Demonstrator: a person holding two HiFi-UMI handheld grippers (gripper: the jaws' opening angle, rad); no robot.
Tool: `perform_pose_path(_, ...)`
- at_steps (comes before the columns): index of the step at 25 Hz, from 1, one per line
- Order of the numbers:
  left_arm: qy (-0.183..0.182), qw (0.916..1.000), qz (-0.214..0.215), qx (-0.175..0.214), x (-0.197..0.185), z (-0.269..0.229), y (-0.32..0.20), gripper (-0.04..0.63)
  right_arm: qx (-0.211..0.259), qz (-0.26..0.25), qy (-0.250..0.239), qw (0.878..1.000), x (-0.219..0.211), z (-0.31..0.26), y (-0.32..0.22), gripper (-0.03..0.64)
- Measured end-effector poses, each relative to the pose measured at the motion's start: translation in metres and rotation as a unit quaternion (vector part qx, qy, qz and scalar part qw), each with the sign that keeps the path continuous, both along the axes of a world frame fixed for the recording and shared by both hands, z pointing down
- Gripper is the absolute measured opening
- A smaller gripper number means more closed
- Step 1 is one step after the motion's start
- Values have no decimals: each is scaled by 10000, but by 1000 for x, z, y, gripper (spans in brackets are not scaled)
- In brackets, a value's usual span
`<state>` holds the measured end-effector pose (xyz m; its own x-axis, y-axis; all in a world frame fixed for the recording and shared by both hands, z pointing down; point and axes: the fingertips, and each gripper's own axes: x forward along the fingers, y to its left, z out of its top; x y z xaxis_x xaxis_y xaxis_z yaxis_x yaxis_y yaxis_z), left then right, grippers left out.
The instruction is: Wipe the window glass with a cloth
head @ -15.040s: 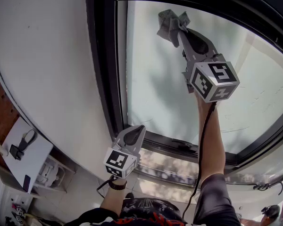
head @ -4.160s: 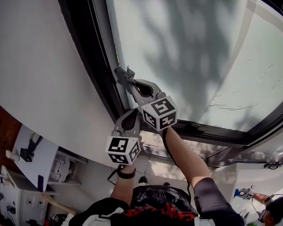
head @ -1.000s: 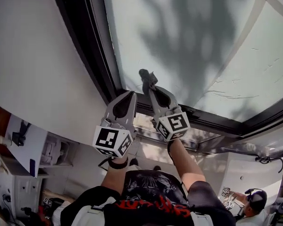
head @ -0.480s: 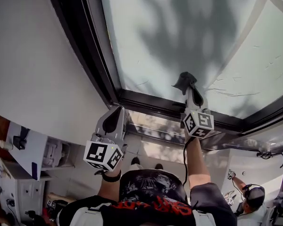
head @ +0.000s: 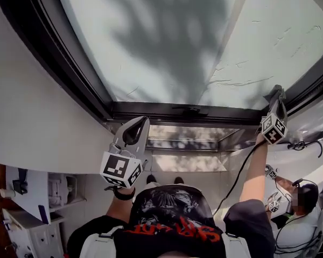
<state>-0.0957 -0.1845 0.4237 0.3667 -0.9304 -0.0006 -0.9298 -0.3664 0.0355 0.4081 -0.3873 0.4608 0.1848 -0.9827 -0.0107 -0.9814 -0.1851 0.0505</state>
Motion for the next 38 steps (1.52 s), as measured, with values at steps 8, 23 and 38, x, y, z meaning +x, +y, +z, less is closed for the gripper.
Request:
perform_pose_path(8,2,9998,-116,-135,-3,12,2,-11,680,-1945,-329,9780,-167,-21,35,28)
perform_pose_path(23,-204,9953,-914,-246,-84,15,45,-11,-423,-5414,-416,8387,-592,31,71,28)
perform_pose_path(38,-312,9967,558,-491,15,38,2,-11,-189,292,-798,9962,-6,68,7,28)
